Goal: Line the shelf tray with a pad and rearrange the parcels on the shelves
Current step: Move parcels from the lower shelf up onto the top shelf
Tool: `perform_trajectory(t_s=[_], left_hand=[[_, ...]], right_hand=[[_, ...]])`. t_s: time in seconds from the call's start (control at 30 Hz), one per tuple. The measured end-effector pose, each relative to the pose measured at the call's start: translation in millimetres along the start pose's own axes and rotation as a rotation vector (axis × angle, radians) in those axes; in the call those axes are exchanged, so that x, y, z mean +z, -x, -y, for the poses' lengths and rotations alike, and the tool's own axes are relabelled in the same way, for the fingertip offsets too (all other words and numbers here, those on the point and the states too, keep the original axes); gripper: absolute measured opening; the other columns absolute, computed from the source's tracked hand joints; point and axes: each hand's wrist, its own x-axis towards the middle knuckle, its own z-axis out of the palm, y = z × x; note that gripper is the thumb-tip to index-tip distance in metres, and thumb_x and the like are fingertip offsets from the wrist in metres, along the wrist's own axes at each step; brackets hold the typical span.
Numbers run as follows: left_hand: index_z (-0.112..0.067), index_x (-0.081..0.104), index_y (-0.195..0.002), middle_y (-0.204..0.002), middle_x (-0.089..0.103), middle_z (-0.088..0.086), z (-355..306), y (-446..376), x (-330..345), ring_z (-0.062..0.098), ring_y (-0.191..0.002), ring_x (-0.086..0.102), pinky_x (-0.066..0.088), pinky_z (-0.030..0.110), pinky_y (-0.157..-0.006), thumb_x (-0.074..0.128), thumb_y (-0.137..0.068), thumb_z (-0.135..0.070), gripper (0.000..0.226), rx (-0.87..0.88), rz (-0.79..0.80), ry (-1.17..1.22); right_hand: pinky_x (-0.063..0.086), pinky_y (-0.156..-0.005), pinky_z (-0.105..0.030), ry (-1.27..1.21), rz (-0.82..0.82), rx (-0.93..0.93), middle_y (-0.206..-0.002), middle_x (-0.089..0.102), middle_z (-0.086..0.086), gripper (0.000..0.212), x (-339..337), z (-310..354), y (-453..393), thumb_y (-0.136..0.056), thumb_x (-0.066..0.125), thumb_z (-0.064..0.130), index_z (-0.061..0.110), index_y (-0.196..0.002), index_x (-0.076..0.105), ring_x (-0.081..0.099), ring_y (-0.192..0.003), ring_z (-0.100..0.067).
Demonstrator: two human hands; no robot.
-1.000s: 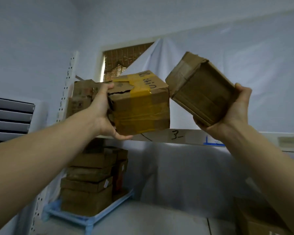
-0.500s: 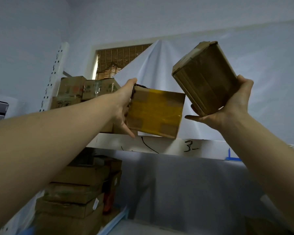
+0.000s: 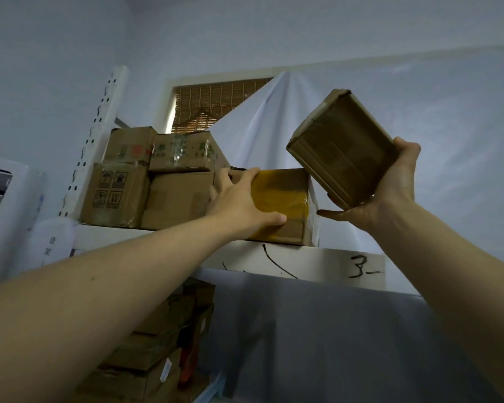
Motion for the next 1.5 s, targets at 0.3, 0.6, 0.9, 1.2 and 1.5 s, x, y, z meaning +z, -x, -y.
perform_trajectory(t_s=[0.3,0.6,0.9,1.2,1.5], left_hand=[[-0.034,0.026,-0.148,-0.156,0.01,0.005,14,-9,17,0.041,-0.142,0.021,0.033,0.057,-0.113,0.08,-0.069,-0.059,0.099,-0.07,-0.061,-0.073],[-0.026,0.011,-0.156,-0.166,0.001,0.003,38,-28,16,0.03,-0.152,0.004,0.01,0.048,-0.121,0.066,-0.065,-0.081,0.119,0.155,-0.142,-0.34],[-0.021,0.028,-0.147,-0.15,0.035,0.002,51,-45,9,0.022,-0.144,0.026,0.001,0.048,-0.123,0.06,-0.063,-0.086,0.111,0.313,-0.062,-0.39],[-0.023,0.033,-0.139,-0.143,0.032,0.003,66,-49,19,0.025,-0.139,0.027,0.01,0.043,-0.121,0.056,-0.067,-0.084,0.098,0.367,-0.262,-0.393],[-0.027,0.009,-0.157,-0.165,0.008,0.002,75,-74,11,0.024,-0.153,-0.001,-0.005,0.049,-0.123,0.052,-0.084,-0.071,0.096,0.37,-0.323,-0.271]], right_hand=[[0.05,-0.089,-0.057,0.143,-0.043,-0.041,-0.112,0.068,-0.004,0.054,16,-12,-14,-0.086,0.051,0.067,0.029,-0.123,0.058,0.065,-0.099,-0.031],[0.059,-0.081,-0.043,0.265,-0.006,-0.167,-0.12,0.065,-0.006,0.067,49,-16,-34,-0.078,0.063,0.069,0.027,-0.13,0.051,0.066,-0.103,-0.029],[0.055,-0.088,-0.05,0.469,-0.102,-0.248,-0.118,0.062,-0.007,0.102,82,-23,-63,-0.036,0.062,0.078,0.027,-0.124,0.053,0.062,-0.104,-0.034],[0.051,-0.078,-0.04,0.667,-0.077,-0.143,-0.118,0.059,-0.007,0.085,86,-28,-75,-0.074,0.062,0.079,0.019,-0.132,0.047,0.06,-0.1,-0.027],[0.052,-0.084,-0.04,0.928,-0.039,-0.197,-0.129,0.059,-0.008,0.097,81,-60,-90,-0.059,0.074,0.079,0.015,-0.128,0.054,0.06,-0.112,-0.031]])
